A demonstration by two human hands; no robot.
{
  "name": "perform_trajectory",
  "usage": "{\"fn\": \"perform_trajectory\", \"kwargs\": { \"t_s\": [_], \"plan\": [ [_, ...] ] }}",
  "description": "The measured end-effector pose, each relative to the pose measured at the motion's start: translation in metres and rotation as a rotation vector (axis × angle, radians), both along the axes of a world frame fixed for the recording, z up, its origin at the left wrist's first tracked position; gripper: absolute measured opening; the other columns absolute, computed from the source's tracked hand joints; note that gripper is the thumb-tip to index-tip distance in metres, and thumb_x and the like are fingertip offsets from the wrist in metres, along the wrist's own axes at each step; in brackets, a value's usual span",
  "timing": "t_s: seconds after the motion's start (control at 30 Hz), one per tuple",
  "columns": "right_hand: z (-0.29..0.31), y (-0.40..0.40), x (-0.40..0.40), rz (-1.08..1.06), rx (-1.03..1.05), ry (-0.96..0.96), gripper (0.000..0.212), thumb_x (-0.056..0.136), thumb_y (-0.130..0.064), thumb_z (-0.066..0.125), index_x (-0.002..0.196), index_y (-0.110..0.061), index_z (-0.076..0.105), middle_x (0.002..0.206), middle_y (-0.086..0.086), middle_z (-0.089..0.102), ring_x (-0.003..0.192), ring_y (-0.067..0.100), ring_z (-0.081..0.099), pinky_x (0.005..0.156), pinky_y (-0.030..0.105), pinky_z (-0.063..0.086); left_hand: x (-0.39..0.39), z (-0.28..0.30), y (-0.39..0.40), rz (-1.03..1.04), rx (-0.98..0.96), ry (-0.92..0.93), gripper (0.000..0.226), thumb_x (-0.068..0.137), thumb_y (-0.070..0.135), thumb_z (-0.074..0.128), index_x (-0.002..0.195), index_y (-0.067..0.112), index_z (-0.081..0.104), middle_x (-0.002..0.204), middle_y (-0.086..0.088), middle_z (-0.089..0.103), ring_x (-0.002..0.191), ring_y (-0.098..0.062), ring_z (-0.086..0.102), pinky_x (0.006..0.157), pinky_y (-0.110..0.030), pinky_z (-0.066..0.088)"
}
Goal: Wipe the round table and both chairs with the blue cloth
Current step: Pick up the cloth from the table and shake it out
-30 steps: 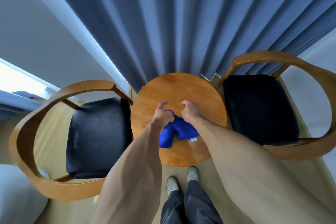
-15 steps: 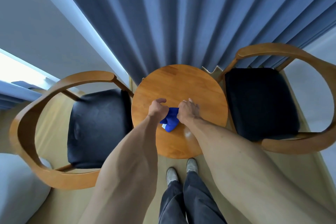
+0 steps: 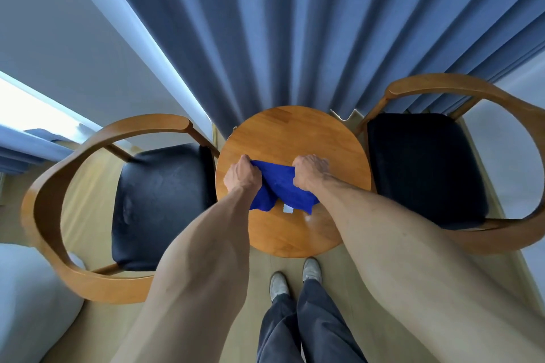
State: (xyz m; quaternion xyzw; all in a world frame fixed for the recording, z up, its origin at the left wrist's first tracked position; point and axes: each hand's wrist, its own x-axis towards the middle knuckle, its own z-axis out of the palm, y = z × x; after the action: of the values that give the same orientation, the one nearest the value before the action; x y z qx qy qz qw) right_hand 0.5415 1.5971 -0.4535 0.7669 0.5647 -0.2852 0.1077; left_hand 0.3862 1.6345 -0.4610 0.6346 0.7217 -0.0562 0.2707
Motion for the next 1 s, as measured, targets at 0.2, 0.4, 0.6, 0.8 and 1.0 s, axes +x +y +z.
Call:
{"fn": "perform_trajectory", "kwargs": {
  "t_s": [0.2, 0.4, 0.6, 0.8, 1.0],
  "plan": [
    [0.009, 0.017, 0.019, -0.365, 0.522, -0.097, 0.013, 0.086, -0.014, 0.066, 0.095, -0.018, 0.057, 0.081, 0.002, 0.065, 0.087, 0.025, 0.060, 0.084, 0.038, 0.037, 0.008, 0.017, 0.022, 0.041, 0.261, -0.138, 0.006, 0.094, 0.018, 0.044, 0.097, 0.015, 0.048, 0.080, -0.007, 0.060, 0.073, -0.028, 0.055, 0.064, -0.039, 0.044],
    [0.017, 0.041, 0.032, -0.457, 0.703, -0.166, 0.019, 0.080, -0.011, 0.068, 0.097, -0.019, 0.065, 0.092, 0.002, 0.067, 0.100, 0.024, 0.054, 0.095, 0.041, 0.037, 0.030, 0.041, 0.053, 0.051, 0.403, -0.290, 0.028, 0.083, 0.002, 0.046, 0.108, 0.007, 0.057, 0.102, -0.004, 0.048, 0.100, -0.022, 0.047, 0.085, -0.029, 0.043],
    [-0.001, 0.017, 0.037, -0.421, 0.602, -0.035, 0.026, 0.083, -0.007, 0.065, 0.108, -0.013, 0.059, 0.087, 0.006, 0.067, 0.086, 0.027, 0.063, 0.093, 0.040, 0.045, 0.027, 0.025, 0.034, 0.036, 0.268, -0.045, 0.021, 0.089, 0.003, 0.053, 0.106, 0.009, 0.064, 0.112, -0.009, 0.055, 0.097, -0.025, 0.054, 0.074, -0.030, 0.041],
    [-0.027, -0.019, 0.033, -0.259, 0.251, 0.011, 0.023, 0.086, -0.032, 0.074, 0.088, -0.017, 0.057, 0.085, 0.004, 0.063, 0.087, 0.025, 0.063, 0.068, 0.033, 0.047, 0.007, -0.011, -0.009, 0.170, 0.052, 0.027, 0.017, 0.092, 0.008, 0.047, 0.102, 0.010, 0.060, 0.102, -0.008, 0.058, 0.081, -0.025, 0.053, 0.070, -0.036, 0.045],
    [-0.035, -0.021, 0.024, -0.468, 0.039, 0.075, 0.019, 0.091, -0.008, 0.055, 0.108, -0.015, 0.061, 0.108, 0.007, 0.066, 0.101, 0.027, 0.063, 0.077, 0.033, 0.052, 0.003, -0.019, -0.019, 0.307, 0.031, -0.088, 0.006, 0.094, 0.010, 0.039, 0.095, 0.012, 0.044, 0.075, -0.002, 0.046, 0.075, -0.026, 0.049, 0.064, -0.037, 0.039]
  ]
}}
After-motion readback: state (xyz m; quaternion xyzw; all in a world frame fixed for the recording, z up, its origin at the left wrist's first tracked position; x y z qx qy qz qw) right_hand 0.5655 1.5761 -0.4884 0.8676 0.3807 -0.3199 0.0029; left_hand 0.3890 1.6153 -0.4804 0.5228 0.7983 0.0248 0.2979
